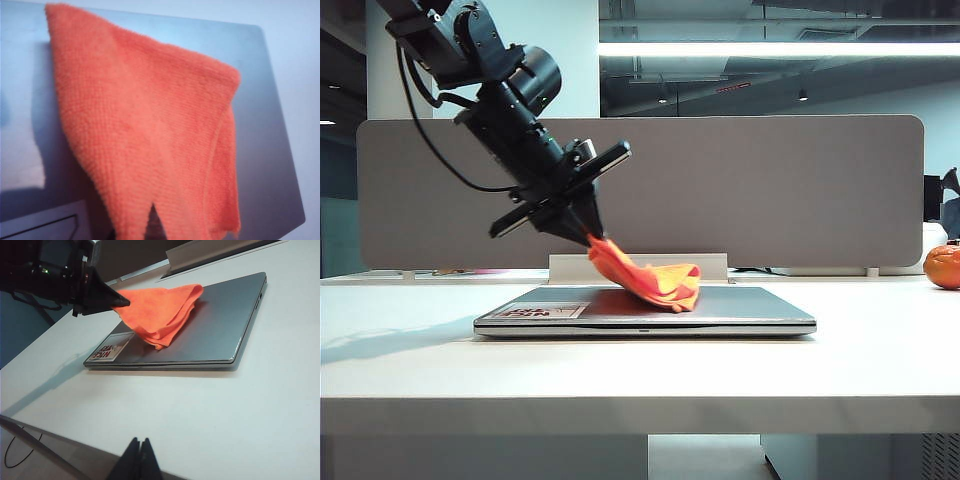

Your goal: Pick up the orange rag and put it over the laptop.

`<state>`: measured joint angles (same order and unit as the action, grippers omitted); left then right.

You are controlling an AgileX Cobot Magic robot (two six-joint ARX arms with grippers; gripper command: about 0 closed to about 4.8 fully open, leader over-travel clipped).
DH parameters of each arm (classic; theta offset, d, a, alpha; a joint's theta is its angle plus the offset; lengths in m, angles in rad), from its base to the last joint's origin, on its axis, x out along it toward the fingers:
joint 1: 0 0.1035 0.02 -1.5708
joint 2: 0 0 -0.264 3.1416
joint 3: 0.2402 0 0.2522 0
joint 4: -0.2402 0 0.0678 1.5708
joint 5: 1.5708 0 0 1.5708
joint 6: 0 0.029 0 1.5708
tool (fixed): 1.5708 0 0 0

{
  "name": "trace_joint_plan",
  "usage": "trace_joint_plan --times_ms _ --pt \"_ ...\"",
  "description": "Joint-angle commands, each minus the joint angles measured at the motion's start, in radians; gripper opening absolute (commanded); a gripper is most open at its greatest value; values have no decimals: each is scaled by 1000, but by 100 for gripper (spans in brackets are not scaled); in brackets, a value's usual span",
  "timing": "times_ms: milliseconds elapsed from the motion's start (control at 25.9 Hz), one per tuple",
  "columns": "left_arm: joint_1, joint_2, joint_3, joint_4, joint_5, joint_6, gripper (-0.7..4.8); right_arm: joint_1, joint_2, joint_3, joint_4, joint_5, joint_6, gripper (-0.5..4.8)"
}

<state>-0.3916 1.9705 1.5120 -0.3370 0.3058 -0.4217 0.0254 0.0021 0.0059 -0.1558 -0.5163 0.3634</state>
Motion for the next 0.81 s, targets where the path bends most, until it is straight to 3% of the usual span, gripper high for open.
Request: trace_joint_plan --times_ms 39,116,193,270,463,617,810 --pt "8 -4 2 -23 -19 33 -6 -1 -2 -2 13 2 3 -5" --pt "8 -4 2 -40 -37 56 7 -1 -2 -2 13 2 3 -5" --pt "8 -4 1 -47 -42 57 122 -1 -2 -2 13 2 3 -5" --pt "8 -4 1 -47 -44 57 198 -1 -2 -2 13 1 3 -5" --pt "8 -4 1 -56 -72 90 232 -1 -2 -2 13 1 3 -5" --pt "7 -4 1 -91 -120 127 391 -1 -2 -2 13 1 3 -5" --pt "6 -5 1 -157 -193 165 406 -1 -2 -2 13 1 3 -5"
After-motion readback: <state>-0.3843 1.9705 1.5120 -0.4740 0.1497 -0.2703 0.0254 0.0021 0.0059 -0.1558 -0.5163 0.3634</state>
